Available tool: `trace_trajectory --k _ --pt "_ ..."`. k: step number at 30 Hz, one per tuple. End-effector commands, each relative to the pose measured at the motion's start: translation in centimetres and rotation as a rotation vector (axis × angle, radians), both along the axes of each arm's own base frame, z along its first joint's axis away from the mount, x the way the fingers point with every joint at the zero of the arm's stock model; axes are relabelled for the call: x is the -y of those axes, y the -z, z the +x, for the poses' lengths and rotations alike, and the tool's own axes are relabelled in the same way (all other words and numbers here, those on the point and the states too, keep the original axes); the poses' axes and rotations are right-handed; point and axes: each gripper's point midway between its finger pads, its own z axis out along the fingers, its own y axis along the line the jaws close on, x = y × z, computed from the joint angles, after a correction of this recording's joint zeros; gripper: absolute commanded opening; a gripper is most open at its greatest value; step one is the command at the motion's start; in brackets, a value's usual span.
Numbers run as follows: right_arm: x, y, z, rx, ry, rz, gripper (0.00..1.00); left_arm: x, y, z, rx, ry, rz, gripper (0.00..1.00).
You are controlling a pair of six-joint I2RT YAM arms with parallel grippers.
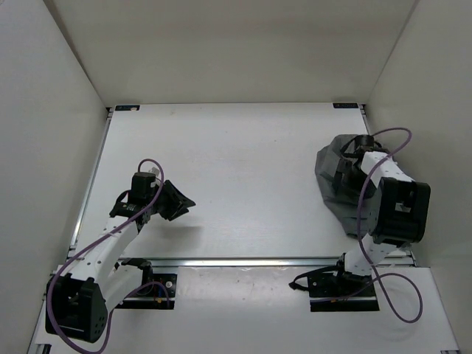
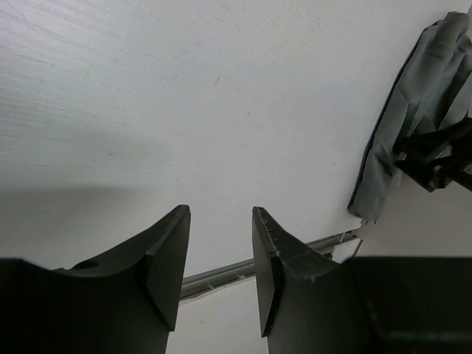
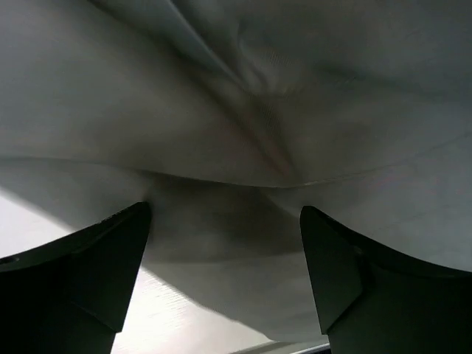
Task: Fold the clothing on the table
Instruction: Grab the skirt from the pile, then move the skirt to the center of the board
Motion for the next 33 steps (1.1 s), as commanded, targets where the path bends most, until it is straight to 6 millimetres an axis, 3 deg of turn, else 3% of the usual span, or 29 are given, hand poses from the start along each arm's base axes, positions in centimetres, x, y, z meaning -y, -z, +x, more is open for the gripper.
trace_trajectory --k 1,4,5,6,7,9,10,11,12,14,15,16,17,18,19,23,26,27,28,30,31,33 --pt "-2.0 3.5 -1.6 -0.103 -0.046 0.025 0.81 0.2 -0.8 0.2 0.032 0.005 -0.018 0.5" --pt "-5.3 5.4 -2.4 -0.191 -0.111 0.07 0.69 -0.2 -0.8 0.3 0.033 -0.004 -0.017 0.5" --pt "-6.6 5.5 -2.4 -0.196 -0.14 0.089 0.57 -0.2 -0.7 0.2 0.031 -0.004 -0.016 0.5" --pt "-8.7 5.5 -2.3 -0.197 -0.19 0.1 0.16 -0.1 -1.0 0.3 0.035 0.0 -0.019 0.5" --pt "-9.9 5.5 -2.2 -0.194 -0.215 0.132 0.0 -0.2 -1.2 0.4 0.042 -0.001 -0.017 0.5" --pt "-14.7 3.8 -1.3 -0.16 -0.304 0.237 0.0 -0.3 -1.4 0.4 0.044 -0.004 -0.018 0.5" --pt "-16.2 2.3 0.2 -0.104 -0.328 0.262 0.0 -0.3 -1.5 0.4 0.051 0.003 -0.015 0.5" --pt "-18.6 0.7 0.3 -0.075 -0.379 0.307 0.0 -0.4 -1.4 0.4 0.044 -0.006 -0.018 0.5" --pt "-21.2 -2.1 1.8 0.0 -0.441 0.352 0.0 -0.6 -1.7 0.6 0.052 -0.012 -0.017 0.5" --pt "-26.2 -9.6 4.6 0.175 -0.531 0.475 0.0 -0.9 -2.0 0.7 0.058 -0.017 -0.012 0.5" --pt "-27.9 -11.5 4.6 0.197 -0.551 0.538 0.0 -1.1 -2.0 0.8 0.061 -0.022 -0.005 0.5" --pt "-29.6 -15.4 5.6 0.277 -0.572 0.581 0.0 -1.2 -1.9 0.8 0.052 -0.025 -0.006 0.5" --pt "-30.7 -18.8 6.3 0.345 -0.582 0.627 0.0 -1.5 -2.4 1.0 0.062 -0.031 0.001 0.51" --pt "-31.7 -20.2 6.0 0.359 -0.601 0.668 0.0 -1.7 -3.0 1.3 0.079 -0.038 0.002 0.51" --pt "-32.1 -22.8 6.2 0.408 -0.594 0.706 0.0 -1.8 -3.0 1.2 0.081 -0.039 0.008 0.5" --pt "-32.9 -28.9 4.8 0.519 -0.627 0.889 0.0 -2.6 -3.8 1.7 0.097 -0.049 0.056 0.51" --pt "-30.6 -28.4 3.7 0.536 -0.554 0.916 0.0 -2.6 -4.1 1.8 0.105 -0.055 0.05 0.51" --pt "-29.7 -26.0 3.4 0.494 -0.517 0.912 0.0 -2.8 -4.0 1.8 0.097 -0.062 0.052 0.51" --pt "-28.2 -25.6 2.9 0.5 -0.475 0.888 0.0 -2.8 -3.9 1.8 0.099 -0.059 0.059 0.52" --pt "-25.4 -19.6 -0.1 0.37 -0.378 0.801 0.0 -3.0 -3.9 1.8 0.098 -0.062 0.065 0.52" --pt "-23.9 -17.8 -0.2 0.357 -0.329 0.75 0.0 -3.2 -3.8 1.9 0.096 -0.068 0.073 0.52" --pt "-21.2 -11.5 -3.0 0.234 -0.248 0.669 0.03 -2.7 -3.4 1.9 0.092 -0.036 0.078 0.52"
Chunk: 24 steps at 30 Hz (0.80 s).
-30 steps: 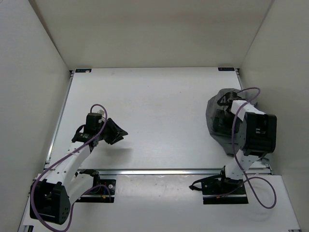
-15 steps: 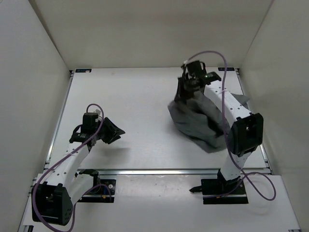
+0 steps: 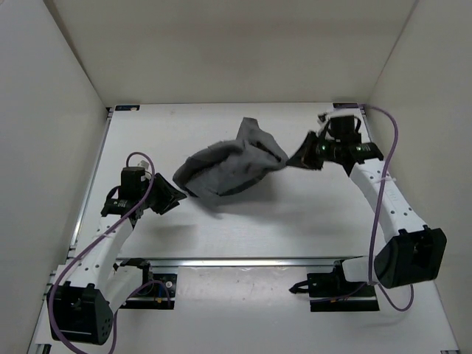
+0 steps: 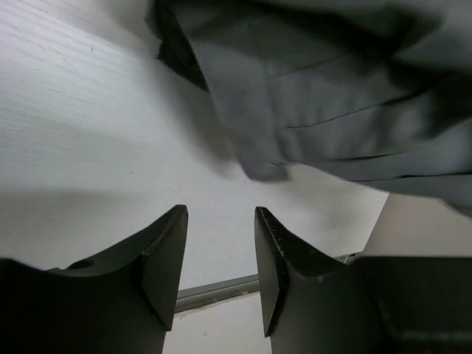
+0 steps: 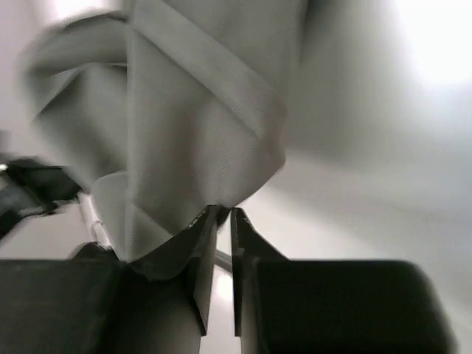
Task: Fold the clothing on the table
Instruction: Move the skirt to the center of the board, then flatten the skirt out
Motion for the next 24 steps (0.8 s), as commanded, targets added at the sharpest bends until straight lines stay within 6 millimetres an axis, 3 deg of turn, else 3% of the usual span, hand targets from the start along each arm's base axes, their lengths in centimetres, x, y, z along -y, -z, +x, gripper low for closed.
trace_trajectory --k 1,2,4,7,9,11,12,13,15,18,20,23,24 --pt "4.6 8.1 -3.3 -0.194 0.119 -0.152 0.13 0.4 -0.7 0.3 0.031 0.035 0.026 0.52" --pt "5.6 10.3 -4.4 -0.247 0.133 -0.186 0.33 0.8 -0.3 0.3 0.024 0.051 0.033 0.53" --pt "7.7 12.9 -5.3 -0.297 0.169 -0.309 0.41 1.4 0.7 -0.1 -0.004 0.066 0.033 0.53" --pt "7.4 12.5 -5.5 -0.238 0.153 -0.453 0.46 1.2 1.4 -0.2 -0.01 0.054 0.046 0.54" --pt "4.4 9.8 -5.1 -0.108 0.115 -0.432 0.48 0.6 1.6 0.1 -0.014 0.038 0.054 0.54" --pt "-1.2 8.5 -6.6 -0.034 -0.01 -0.327 0.47 0.3 1.9 0.6 -0.01 0.021 0.072 0.54" --pt "-2.8 8.5 -6.8 -0.025 -0.005 -0.27 0.47 0.3 2.1 0.8 -0.008 0.024 0.08 0.54" --pt "-5.2 8.8 -8.3 -0.027 -0.074 -0.239 0.47 0.5 1.9 1.2 -0.004 0.029 0.085 0.54" --pt "-9.5 10.6 -10.3 -0.054 -0.165 -0.178 0.46 0.9 2.3 1.5 -0.021 0.043 0.101 0.54" --pt "-14.2 12.8 -12.0 -0.107 -0.267 -0.129 0.49 0.6 2.3 1.9 -0.024 0.017 0.097 0.54" --pt "-17.0 14.1 -11.7 -0.106 -0.287 -0.145 0.52 0.3 2.2 1.8 -0.017 -0.003 0.089 0.54" --pt "-18.9 16.0 -11.8 -0.169 -0.299 -0.141 0.54 -0.5 1.0 2.4 0.006 -0.037 0.091 0.53" --pt "-19.7 17.4 -11.5 -0.2 -0.284 -0.127 0.56 -0.8 0.7 2.5 0.014 -0.034 0.1 0.53"
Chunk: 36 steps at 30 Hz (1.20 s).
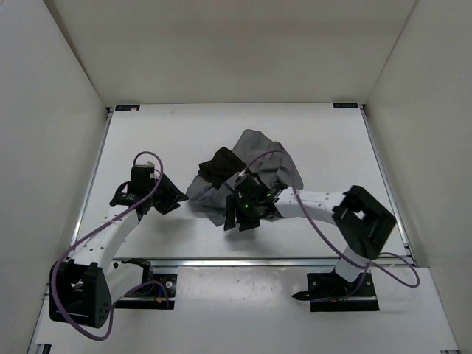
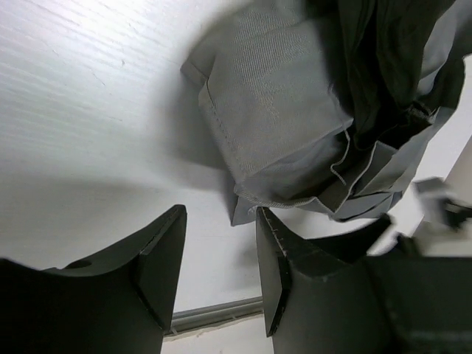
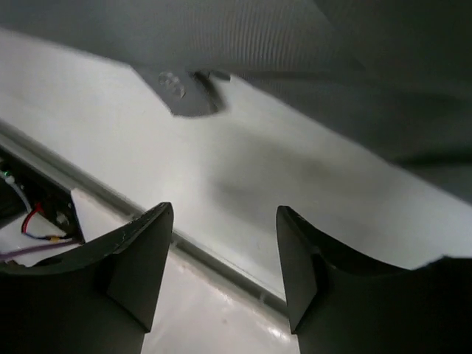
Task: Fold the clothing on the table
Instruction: Flatten the skirt out
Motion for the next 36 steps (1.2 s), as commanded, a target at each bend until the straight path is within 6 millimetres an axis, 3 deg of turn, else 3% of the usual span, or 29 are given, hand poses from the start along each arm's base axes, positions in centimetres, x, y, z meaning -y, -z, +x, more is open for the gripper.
trace_trajectory --k 1,6,11,12,13,14,17,19,20,21,23,25,26,28,30,31,32,33,34,36 --pt "-4.1 -0.4 2.4 -0.003 0.08 0.134 0.56 -1.0 -2.7 1.7 0.086 -0.032 0.013 0.53" --pt "-5.7 1.0 3.6 -0.041 0.095 0.151 0.59 -1.6 -3.5 1.9 0.102 -0.05 0.007 0.53" --pt "-7.3 1.9 6.4 -0.004 0.117 0.117 0.55 -2.3 -3.4 1.9 0.101 -0.063 0.008 0.53" --pt "-7.8 1.2 6.6 -0.016 0.105 0.144 0.49 -2.4 -3.4 1.8 0.097 -0.069 0.011 0.53" --pt "-8.1 1.5 6.4 -0.037 0.089 0.15 0.29 -2.4 -3.7 2.0 0.108 -0.067 0.011 0.53" --pt "-8.0 1.7 6.5 -0.048 0.085 0.136 0.01 -2.6 -3.8 1.8 0.112 -0.063 0.014 0.53" --pt "-8.0 -2.0 7.0 0.006 0.033 0.112 0.0 -3.4 -4.2 2.1 0.114 -0.073 0.025 0.53" --pt "-9.4 -7.2 8.5 0.071 -0.082 0.127 0.0 -4.4 -4.8 2.7 0.121 -0.096 0.058 0.54" --pt "-10.5 -10.8 9.4 0.095 -0.149 0.151 0.0 -4.4 -5.1 3.0 0.124 -0.097 0.059 0.53" --pt "-11.1 -12.6 9.9 0.108 -0.19 0.168 0.0 -4.5 -5.2 3.2 0.128 -0.097 0.055 0.54" --pt "-11.9 -22.1 12.4 0.256 -0.207 0.225 0.0 -5.7 -6.3 4.1 0.141 -0.134 0.039 0.54" --pt "-10.2 -27.6 14.0 0.338 -0.13 0.269 0.0 -6.2 -7.6 4.6 0.164 -0.149 0.035 0.54" --pt "-9.0 -28.2 13.6 0.307 -0.114 0.264 0.0 -6.1 -8.1 4.7 0.171 -0.148 0.032 0.54" --pt "-6.2 -25.0 13.3 0.215 -0.103 0.145 0.0 -6.0 -8.5 4.7 0.175 -0.143 0.03 0.53" --pt "-4.2 -18.5 10.8 0.122 -0.147 -0.09 0.0 -5.9 -8.5 4.4 0.175 -0.137 0.028 0.54" --pt "-4.1 -18.6 9.2 0.159 -0.169 -0.12 0.0 -6.0 -8.6 4.4 0.18 -0.137 0.03 0.53" --pt "-3.0 -16.4 7.7 0.125 -0.169 -0.144 0.0 -6.1 -8.6 4.2 0.185 -0.134 0.049 0.54" --pt "-2.2 -14.4 6.5 0.106 -0.142 -0.117 0.0 -6.3 -8.4 3.7 0.169 -0.14 0.059 0.55" --pt "-1.8 -14.1 5.8 0.072 -0.137 -0.051 0.0 -6.3 -8.2 3.6 0.169 -0.132 0.079 0.54" --pt "0.8 -11.6 3.8 0.021 -0.055 0.07 0.0 -6.5 -7.6 2.9 0.154 -0.127 0.103 0.55"
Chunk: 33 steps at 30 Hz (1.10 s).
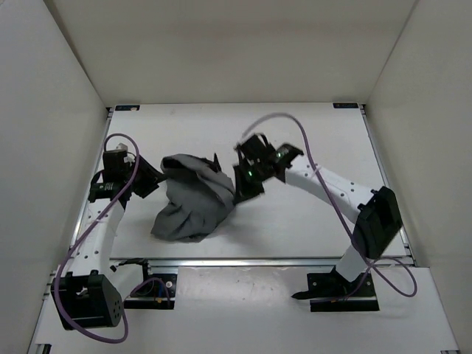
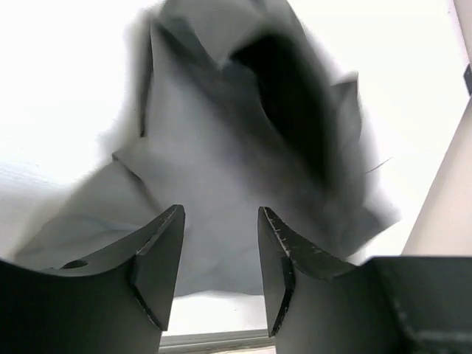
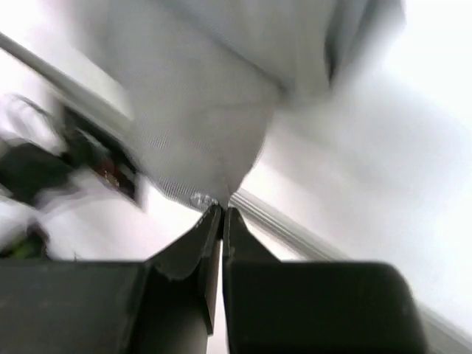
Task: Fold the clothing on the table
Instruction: Flatten the skirt out
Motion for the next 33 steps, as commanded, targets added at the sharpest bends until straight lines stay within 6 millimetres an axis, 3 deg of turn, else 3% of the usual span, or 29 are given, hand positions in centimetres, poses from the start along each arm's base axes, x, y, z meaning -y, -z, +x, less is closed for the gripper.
trace_trajectory --k 1,2,4,5,10,18,23,29,30,32,33 --pt "3.9 6.0 -3.5 -0.162 0.077 0.054 0.0 -0.1 0.4 -1.4 -0.01 0.024 0.048 0.56" --pt "4.3 4.7 -3.0 -0.132 0.101 0.119 0.0 0.4 0.3 -1.4 0.001 0.039 0.032 0.56" --pt "6.2 6.9 -4.4 -0.196 0.132 0.136 0.0 1.9 1.6 -2.2 -0.023 0.087 -0.004 0.55" --pt "6.4 6.6 -4.4 -0.188 0.142 0.168 0.0 3.5 1.8 -2.5 -0.015 0.14 0.002 0.55" --pt "8.8 8.3 -4.8 -0.223 0.2 0.183 0.0 5.7 4.1 -3.1 -0.037 0.177 0.024 0.55" --pt "8.9 8.0 -4.3 -0.216 0.199 0.218 0.0 4.4 7.1 -2.3 -0.086 0.082 0.093 0.54" --pt "8.8 8.4 -4.7 -0.234 0.19 0.221 0.0 3.2 7.5 -1.0 -0.079 0.031 0.132 0.55" --pt "8.9 8.6 -5.1 -0.247 0.188 0.23 0.0 3.1 9.5 1.1 -0.097 0.0 0.159 0.51" --pt "9.0 8.6 -5.1 -0.25 0.189 0.233 0.0 3.4 9.9 1.7 -0.111 0.005 0.149 0.46" --pt "9.1 8.1 -4.8 -0.243 0.185 0.25 0.0 4.2 10.1 2.8 -0.133 0.028 0.131 0.0" --pt "9.0 7.6 -4.3 -0.244 0.183 0.27 0.0 4.2 9.4 4.3 -0.128 0.019 0.13 0.0"
